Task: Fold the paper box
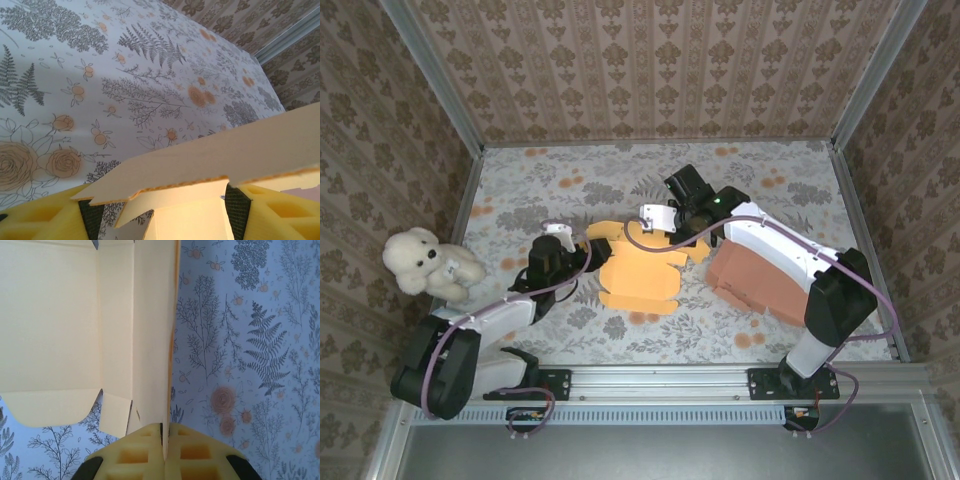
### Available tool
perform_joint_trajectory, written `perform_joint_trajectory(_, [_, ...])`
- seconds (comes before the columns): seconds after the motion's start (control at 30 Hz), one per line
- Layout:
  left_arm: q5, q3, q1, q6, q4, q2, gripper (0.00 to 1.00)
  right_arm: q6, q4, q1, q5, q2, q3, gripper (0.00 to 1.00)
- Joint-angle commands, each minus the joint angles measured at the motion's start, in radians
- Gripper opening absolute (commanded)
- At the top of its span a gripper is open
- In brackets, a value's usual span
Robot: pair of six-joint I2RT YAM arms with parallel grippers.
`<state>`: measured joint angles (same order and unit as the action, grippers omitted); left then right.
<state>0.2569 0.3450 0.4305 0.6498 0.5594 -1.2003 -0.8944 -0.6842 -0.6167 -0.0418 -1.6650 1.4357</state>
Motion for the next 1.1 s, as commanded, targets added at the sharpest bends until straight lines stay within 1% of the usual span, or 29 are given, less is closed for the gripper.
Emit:
perform_joint_trajectory(0.0, [0.023, -0.017, -0.004, -0.038, 0.093, -0.018, 0.69, -0.023, -0.080, 0.014, -0.072, -0.035, 0.048, 0.00])
perform_joint_trajectory(0.27, [0.048, -0.015, 0.010, -0.064, 0.173, -0.097, 0.68, -0.017, -0.079, 0.060, -0.152, -0.063, 0.078, 0.00])
perform_joint_trajectory(0.5, [0.048, 0.017, 0.019, -0.108, 0.195, -0.147, 0.68, -0.029, -0.094, 0.099, -0.210, -0.095, 0.116, 0.00])
perform_joint_trajectory(0.6, [0.069, 0.018, 0.020, -0.091, 0.231, -0.163, 0.63, -0.025, -0.092, 0.110, -0.209, -0.115, 0.134, 0.00])
perform_joint_trajectory(0.63, [0.075, 0.021, 0.049, -0.076, 0.239, -0.165, 0.61, -0.020, -0.084, 0.110, -0.201, -0.121, 0.135, 0.00])
perform_joint_trajectory(0.67, [0.083, 0.026, 0.053, -0.064, 0.238, -0.167, 0.60, -0.018, -0.074, 0.110, -0.190, -0.127, 0.135, 0.00])
perform_joint_trajectory(0.77, [0.093, 0.057, 0.068, -0.050, 0.188, -0.155, 0.60, 0.009, -0.031, 0.110, -0.128, -0.140, 0.136, 0.00])
perform_joint_trajectory(0.87, [0.050, 0.085, 0.093, -0.062, 0.092, -0.127, 0.60, 0.053, 0.017, 0.110, -0.043, -0.145, 0.134, 0.00])
perform_joint_trajectory(0.97, [-0.014, 0.097, 0.112, -0.072, 0.005, -0.086, 0.60, 0.076, 0.036, 0.110, 0.003, -0.139, 0.129, 0.00])
perform_joint_trajectory(1.07, [-0.022, 0.093, 0.124, -0.050, -0.019, -0.050, 0.61, 0.093, 0.040, 0.109, 0.032, -0.137, 0.128, 0.00])
